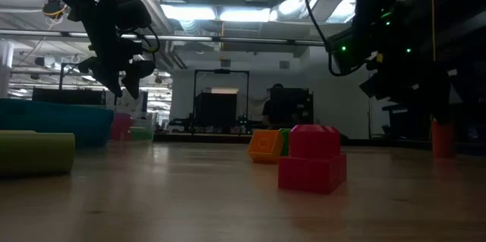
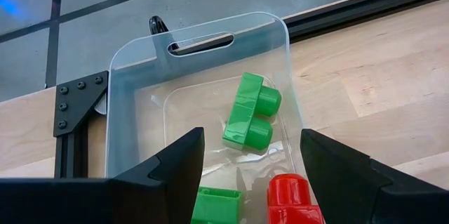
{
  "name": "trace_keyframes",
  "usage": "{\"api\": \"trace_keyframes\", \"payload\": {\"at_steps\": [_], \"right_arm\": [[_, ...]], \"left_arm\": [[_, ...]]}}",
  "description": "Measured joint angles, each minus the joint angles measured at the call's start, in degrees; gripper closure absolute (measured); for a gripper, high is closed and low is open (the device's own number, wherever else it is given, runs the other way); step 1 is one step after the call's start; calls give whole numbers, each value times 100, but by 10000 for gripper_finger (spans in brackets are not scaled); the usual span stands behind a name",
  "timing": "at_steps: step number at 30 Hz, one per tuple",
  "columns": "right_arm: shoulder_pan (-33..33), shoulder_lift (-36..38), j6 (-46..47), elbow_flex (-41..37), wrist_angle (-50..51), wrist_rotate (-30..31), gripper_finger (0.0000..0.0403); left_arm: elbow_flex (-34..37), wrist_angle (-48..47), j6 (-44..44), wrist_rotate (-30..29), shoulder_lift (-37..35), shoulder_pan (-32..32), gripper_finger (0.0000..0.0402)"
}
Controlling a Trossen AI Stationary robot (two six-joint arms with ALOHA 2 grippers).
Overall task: Sort blocks by size
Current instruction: Put the orange cylindrical block into the yellow bin
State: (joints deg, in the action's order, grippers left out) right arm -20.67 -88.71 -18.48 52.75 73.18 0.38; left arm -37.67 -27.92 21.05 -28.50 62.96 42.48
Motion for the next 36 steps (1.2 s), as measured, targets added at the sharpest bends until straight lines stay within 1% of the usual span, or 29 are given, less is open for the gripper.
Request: {"api": "trace_keyframes", "payload": {"at_steps": [20, 23, 27, 33, 36], "right_arm": [[0, -863, -1, -2, 22, 62, 222], [0, -961, -2, -2, 20, 63, 234], [0, -1018, -2, 1, 64, 101, 268], [2, -1018, -10, 1, 62, 156, 268], [4, -1018, -180, 1, 60, 110, 268]], "left_arm": [[0, -2, 1, -1, 0, -2, 180], [0, -2, 1, -1, 0, 0, 180], [0, -1, 1, -1, 0, -2, 180], [0, 0, 1, -1, 0, -2, 180], [0, 6, 1, -1, 0, -4, 180]]}}
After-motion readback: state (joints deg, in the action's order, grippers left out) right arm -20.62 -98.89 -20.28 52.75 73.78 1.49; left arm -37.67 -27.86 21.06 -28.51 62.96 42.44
